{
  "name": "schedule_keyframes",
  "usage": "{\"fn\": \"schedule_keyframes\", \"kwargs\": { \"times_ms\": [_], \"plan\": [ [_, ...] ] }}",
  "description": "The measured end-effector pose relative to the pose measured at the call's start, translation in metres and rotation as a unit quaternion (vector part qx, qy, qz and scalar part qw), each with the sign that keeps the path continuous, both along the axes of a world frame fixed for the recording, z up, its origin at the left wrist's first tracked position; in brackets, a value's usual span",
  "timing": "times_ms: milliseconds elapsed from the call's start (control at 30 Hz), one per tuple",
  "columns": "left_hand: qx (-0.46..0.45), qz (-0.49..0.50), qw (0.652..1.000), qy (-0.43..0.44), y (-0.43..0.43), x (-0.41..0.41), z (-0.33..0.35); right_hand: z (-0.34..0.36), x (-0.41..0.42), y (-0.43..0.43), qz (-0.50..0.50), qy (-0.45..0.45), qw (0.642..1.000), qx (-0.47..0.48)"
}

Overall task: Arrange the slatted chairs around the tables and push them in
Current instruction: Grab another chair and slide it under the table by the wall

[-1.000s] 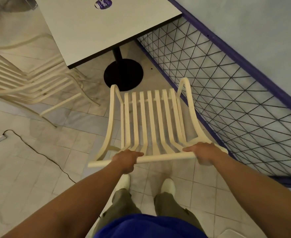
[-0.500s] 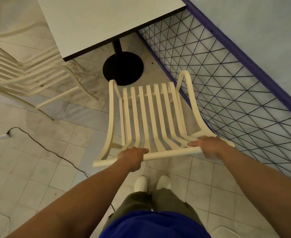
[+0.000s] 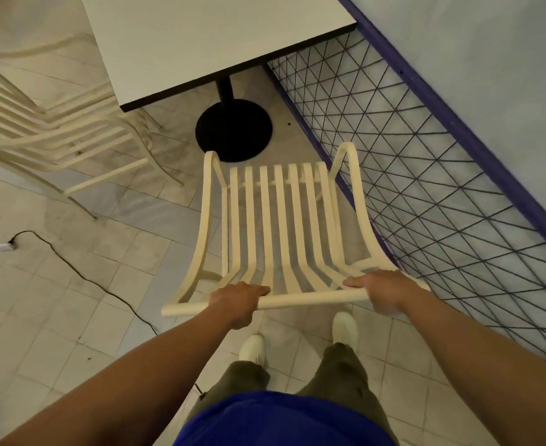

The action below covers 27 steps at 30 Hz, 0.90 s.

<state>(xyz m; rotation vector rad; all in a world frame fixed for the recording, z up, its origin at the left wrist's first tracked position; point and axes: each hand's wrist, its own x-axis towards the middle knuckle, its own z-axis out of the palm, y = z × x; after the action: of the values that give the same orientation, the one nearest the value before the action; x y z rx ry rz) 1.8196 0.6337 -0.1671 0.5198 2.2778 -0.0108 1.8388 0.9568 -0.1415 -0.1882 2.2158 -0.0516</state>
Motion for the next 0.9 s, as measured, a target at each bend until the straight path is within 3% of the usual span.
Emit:
{"fn": "schedule_keyframes", "kwargs": {
  "times_ms": [133,700,900],
  "plan": [
    [-0.003,0.028,1.0,-0.001,0.008,0.005,0.001,-0.008,-0.004,0.013,-0.017,-0.019,0.999,-0.022],
    [-0.012,0.146,0.988,0.04,0.123,0.013,0.007,0.003,-0.079,0.118,0.125,-0.001,0.992,-0.009],
    [0.006,0.159,0.987,0.022,0.154,0.004,0.005,0.006,-0.102,0.147,0.131,-0.016,0.991,0.004]
  ]
}}
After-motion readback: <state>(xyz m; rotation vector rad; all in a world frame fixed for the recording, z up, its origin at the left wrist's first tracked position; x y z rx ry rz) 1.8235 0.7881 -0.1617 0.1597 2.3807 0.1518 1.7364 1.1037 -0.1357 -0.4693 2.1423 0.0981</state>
